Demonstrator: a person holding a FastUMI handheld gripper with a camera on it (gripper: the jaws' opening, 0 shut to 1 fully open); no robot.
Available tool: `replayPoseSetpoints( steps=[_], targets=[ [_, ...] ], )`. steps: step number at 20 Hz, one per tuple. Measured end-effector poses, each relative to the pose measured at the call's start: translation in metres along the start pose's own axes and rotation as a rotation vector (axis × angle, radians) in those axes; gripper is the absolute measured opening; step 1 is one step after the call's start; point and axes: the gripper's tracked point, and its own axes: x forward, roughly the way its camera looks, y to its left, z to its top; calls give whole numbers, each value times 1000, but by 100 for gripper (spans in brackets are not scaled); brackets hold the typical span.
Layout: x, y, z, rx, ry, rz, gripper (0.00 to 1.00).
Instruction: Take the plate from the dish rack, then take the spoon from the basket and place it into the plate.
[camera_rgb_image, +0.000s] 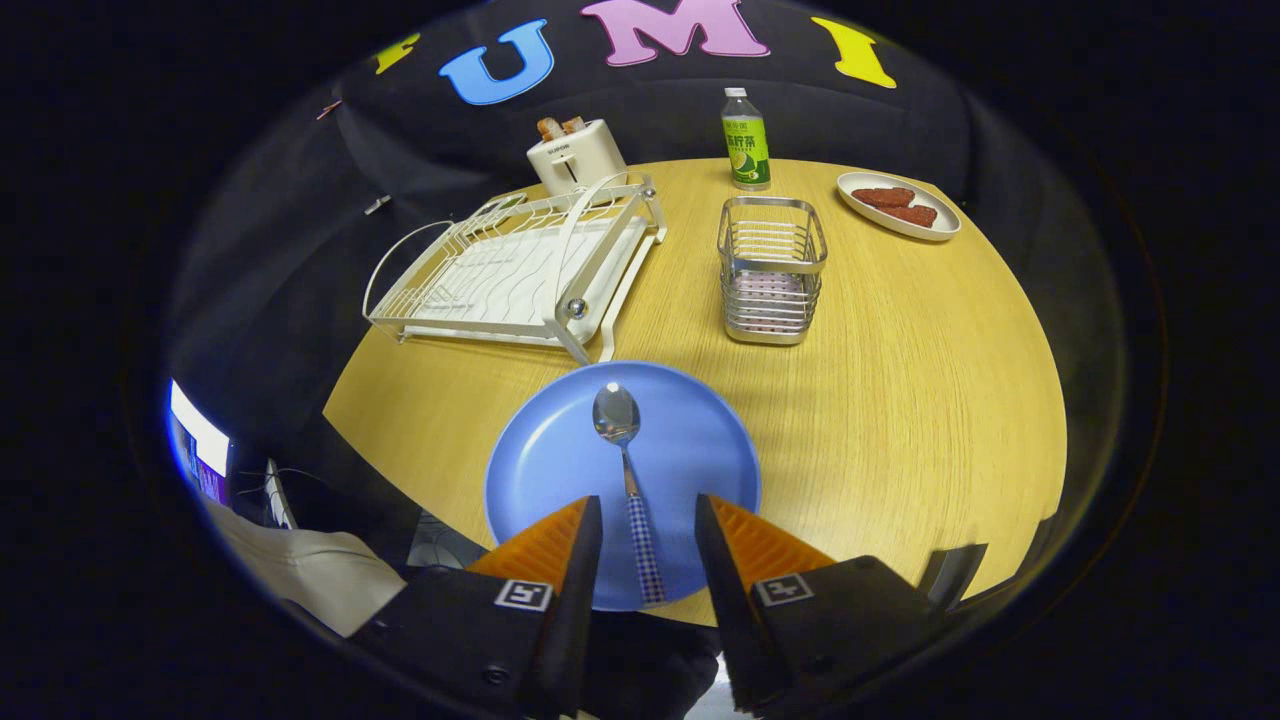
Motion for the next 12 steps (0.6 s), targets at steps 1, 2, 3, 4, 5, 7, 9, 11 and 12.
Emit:
replayPoseSetpoints(
  steps=[1, 2, 3, 4, 5, 7, 9, 11, 12],
  targets=[
    [-1, 0, -1, -1, 3, 2, 66],
    [1, 0, -1, -4, 5, 6, 77],
    [1, 0, -1, -8, 7, 5, 85],
    [1, 0, -2, -10, 9, 6, 98],
    [2, 0, -1, -12, 8, 7, 99],
    [-1, 0, 1, -11, 1, 10, 99],
    [-6, 2, 11, -10, -18, 16, 99],
    [-14, 4, 28, -21, -51, 18, 99],
    [-19, 3, 39, -30, -73, 16, 99]
  ],
)
